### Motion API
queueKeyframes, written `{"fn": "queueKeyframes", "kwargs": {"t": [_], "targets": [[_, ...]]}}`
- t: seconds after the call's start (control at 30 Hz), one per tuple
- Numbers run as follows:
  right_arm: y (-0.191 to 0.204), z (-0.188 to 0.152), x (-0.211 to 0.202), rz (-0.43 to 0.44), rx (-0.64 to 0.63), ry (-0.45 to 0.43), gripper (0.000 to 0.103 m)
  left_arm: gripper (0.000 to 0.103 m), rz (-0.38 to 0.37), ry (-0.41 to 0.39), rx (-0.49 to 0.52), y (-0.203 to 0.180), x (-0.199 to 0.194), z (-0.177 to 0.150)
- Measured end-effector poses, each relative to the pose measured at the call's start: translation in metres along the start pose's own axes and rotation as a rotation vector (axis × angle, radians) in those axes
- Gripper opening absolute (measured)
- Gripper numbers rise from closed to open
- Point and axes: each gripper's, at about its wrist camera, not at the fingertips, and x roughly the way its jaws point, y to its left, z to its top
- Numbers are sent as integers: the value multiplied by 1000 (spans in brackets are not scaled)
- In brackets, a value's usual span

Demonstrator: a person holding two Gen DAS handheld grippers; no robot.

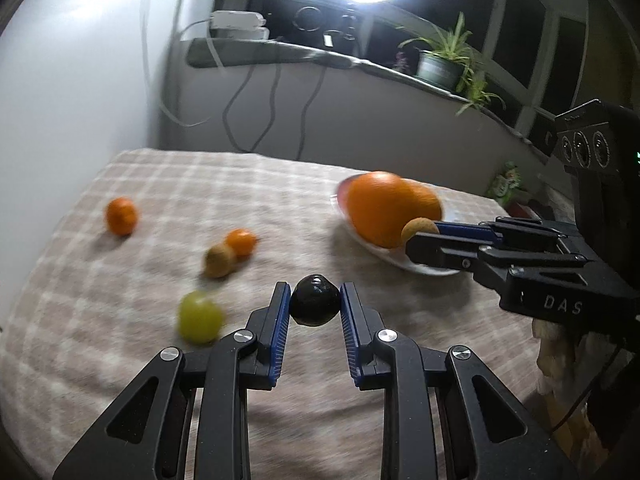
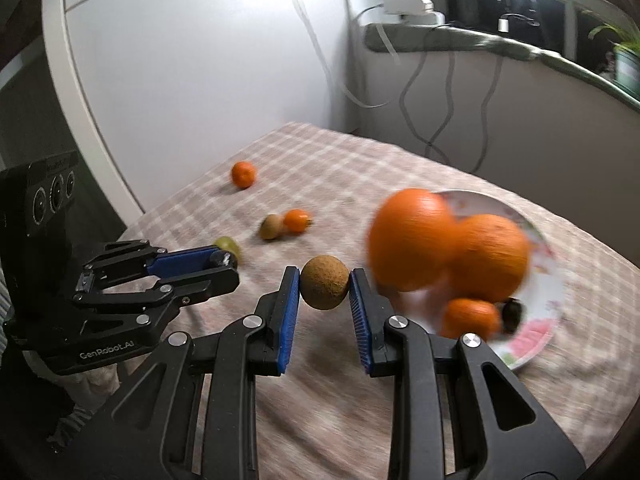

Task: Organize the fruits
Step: 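Carry the dark plum with the left gripper onto the plate while the right carries the kiwi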

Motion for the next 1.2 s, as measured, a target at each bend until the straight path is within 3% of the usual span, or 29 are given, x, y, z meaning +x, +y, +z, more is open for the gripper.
{"fn": "queueKeyframes", "kwargs": {"t": [0.63,1.2], "targets": [[-87,-16,-39,-115,118,-38,26,24,-82,8,118,-83,42,24],[-133,-26,-27,-140,196,-15,27,24,-47,41,153,-99,69,26]]}}
